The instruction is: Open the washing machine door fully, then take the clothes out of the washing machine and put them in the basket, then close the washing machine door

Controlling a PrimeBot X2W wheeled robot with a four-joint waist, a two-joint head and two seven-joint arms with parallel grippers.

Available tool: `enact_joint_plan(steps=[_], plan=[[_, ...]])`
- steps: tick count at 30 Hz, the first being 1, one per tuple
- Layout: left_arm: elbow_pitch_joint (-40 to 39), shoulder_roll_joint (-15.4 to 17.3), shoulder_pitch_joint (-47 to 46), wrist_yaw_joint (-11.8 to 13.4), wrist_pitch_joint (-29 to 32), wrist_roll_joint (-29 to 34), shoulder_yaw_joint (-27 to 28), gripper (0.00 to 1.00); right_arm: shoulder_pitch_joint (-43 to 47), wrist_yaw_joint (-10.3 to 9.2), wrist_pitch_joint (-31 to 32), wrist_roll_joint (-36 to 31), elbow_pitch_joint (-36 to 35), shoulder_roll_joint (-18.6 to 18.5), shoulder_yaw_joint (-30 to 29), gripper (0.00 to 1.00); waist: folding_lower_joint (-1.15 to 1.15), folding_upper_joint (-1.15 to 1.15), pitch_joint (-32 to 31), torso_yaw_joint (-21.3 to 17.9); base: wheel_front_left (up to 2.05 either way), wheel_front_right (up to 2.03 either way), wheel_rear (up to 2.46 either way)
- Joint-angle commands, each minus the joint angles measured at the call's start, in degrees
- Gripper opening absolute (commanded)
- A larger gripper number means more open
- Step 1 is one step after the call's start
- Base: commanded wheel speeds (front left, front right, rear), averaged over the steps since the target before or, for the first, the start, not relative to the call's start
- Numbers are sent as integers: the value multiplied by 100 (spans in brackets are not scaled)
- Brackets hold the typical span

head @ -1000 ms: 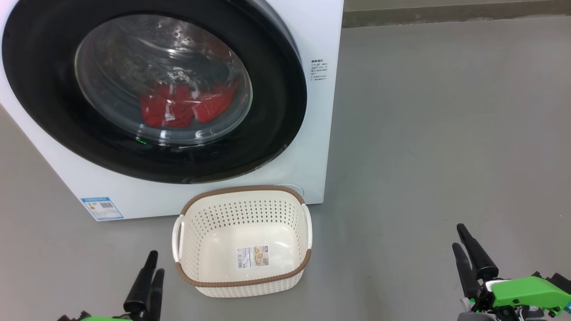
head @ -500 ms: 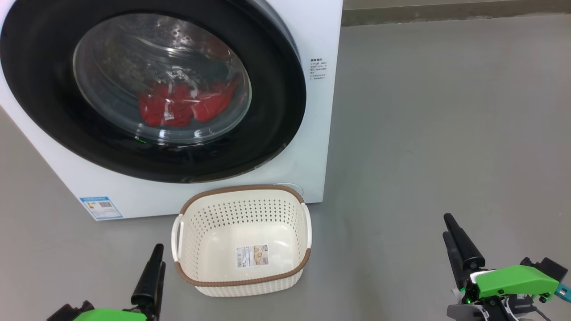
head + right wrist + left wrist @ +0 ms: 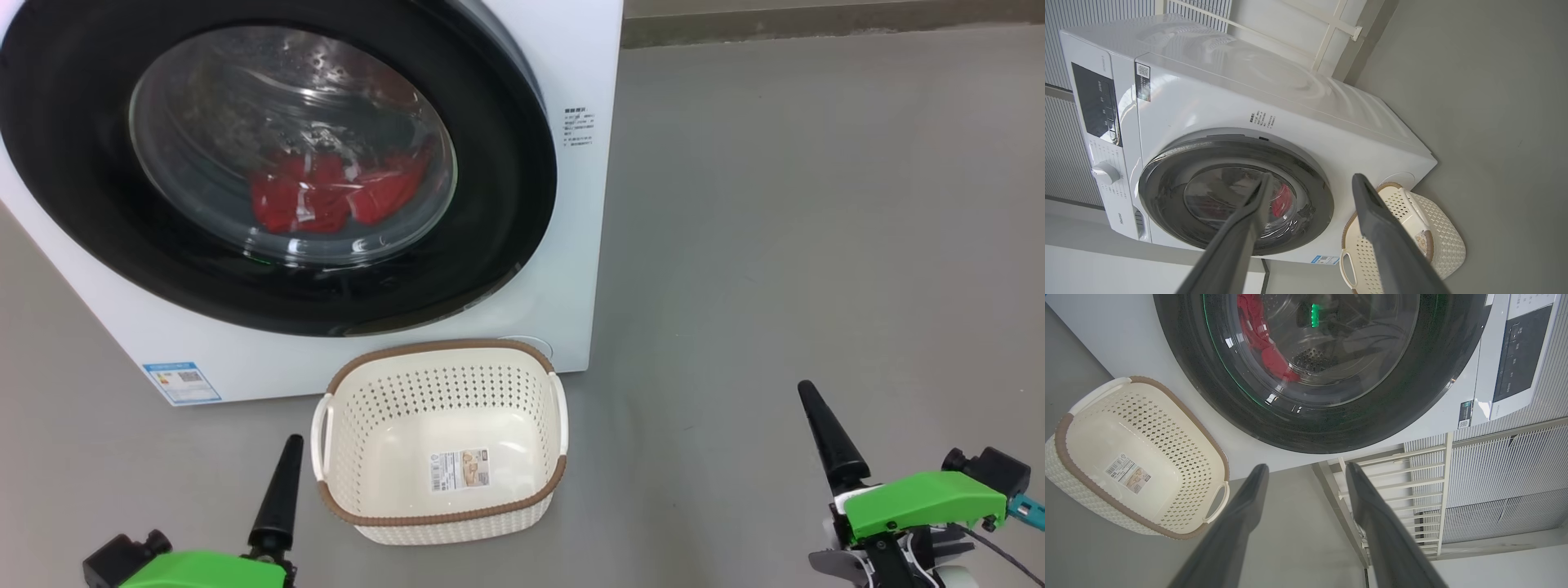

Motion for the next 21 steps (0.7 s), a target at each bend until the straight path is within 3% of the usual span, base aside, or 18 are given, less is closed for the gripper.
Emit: enact_joint_plan(steps=[1, 21], plan=[[-146, 74, -309, -7, -67, 189, 67, 100, -343, 19, -75, -175, -128, -56, 71, 100, -1, 0, -2, -3, 0, 0, 0], [-207, 92, -491, 153, -420, 1935, -136, 100, -582, 27, -429, -2205, -19, -38, 340, 100, -1, 0, 1, -13, 0, 0, 0]])
